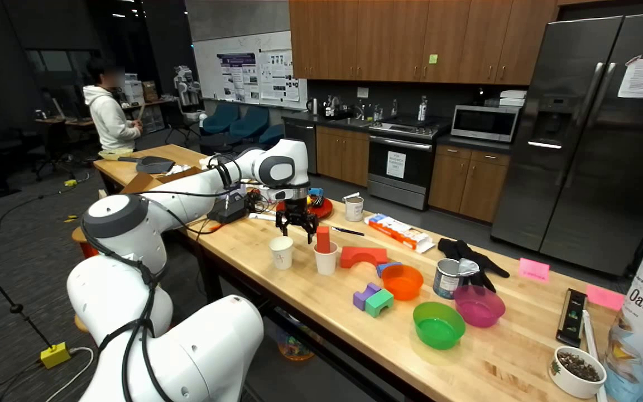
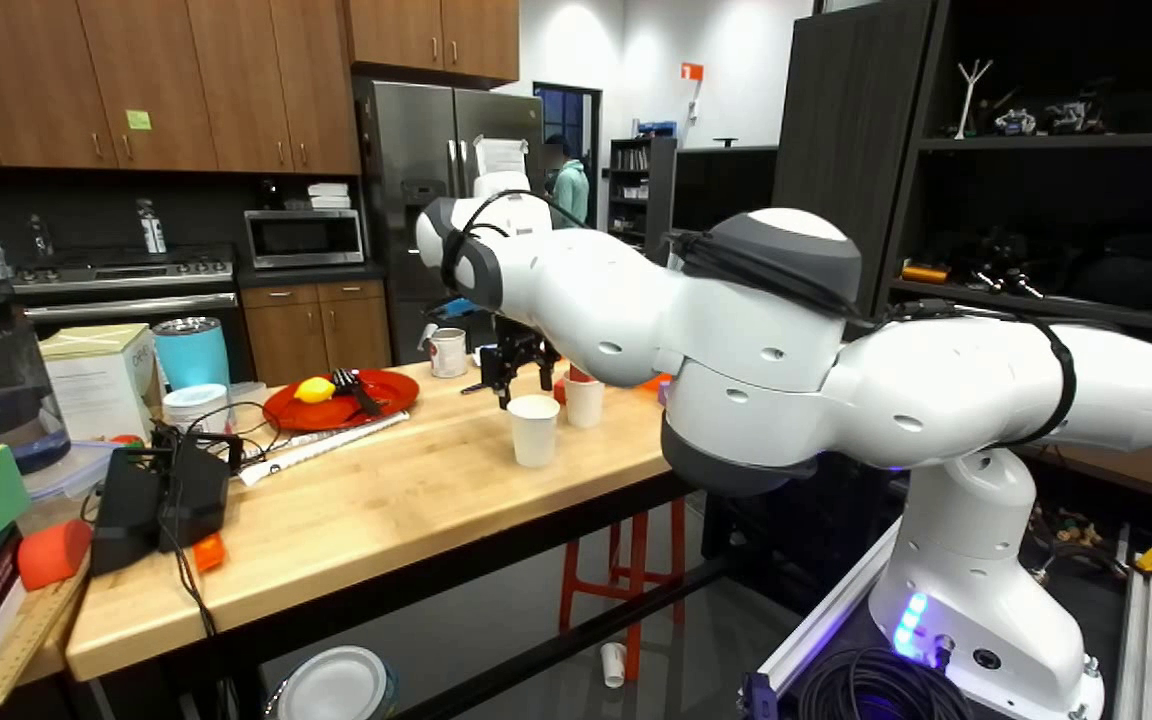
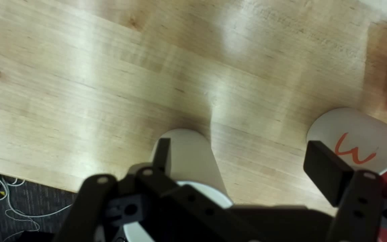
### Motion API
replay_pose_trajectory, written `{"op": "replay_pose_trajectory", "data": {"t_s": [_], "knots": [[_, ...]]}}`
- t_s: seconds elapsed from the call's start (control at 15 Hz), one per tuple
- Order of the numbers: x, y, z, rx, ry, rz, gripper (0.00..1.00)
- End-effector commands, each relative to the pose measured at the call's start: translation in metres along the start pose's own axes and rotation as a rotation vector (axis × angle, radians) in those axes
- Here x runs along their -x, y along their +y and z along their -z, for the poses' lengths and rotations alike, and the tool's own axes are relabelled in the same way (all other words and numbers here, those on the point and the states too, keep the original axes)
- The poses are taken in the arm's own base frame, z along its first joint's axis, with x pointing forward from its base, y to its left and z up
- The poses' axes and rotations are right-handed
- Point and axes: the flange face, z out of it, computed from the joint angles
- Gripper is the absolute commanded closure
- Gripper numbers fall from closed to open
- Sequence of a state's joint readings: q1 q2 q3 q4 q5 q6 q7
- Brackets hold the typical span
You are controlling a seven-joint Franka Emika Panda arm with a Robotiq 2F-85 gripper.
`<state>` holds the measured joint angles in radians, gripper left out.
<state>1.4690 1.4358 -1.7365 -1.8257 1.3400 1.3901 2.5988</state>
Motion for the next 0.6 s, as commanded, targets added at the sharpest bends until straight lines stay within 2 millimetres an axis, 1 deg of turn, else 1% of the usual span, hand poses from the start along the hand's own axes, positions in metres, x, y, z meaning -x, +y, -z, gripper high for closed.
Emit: {"op": "replay_pose_trajectory", "data": {"t_s": [0.0, 0.2, 0.33, 0.47, 0.53], "knots": [[0.0, 0.0, 0.0, 0.0, 0.0, 0.0, 0.0], [0.003, -0.002, -0.002, -0.005, -0.004, -0.003, 0.0], [-0.002, -0.012, -0.001, -0.044, -0.011, -0.03, 0.0], [-0.013, -0.023, 0.001, -0.066, -0.027, -0.067, 0.0], [-0.019, -0.035, 0.002, -0.075, -0.033, -0.085, 0.0]]}}
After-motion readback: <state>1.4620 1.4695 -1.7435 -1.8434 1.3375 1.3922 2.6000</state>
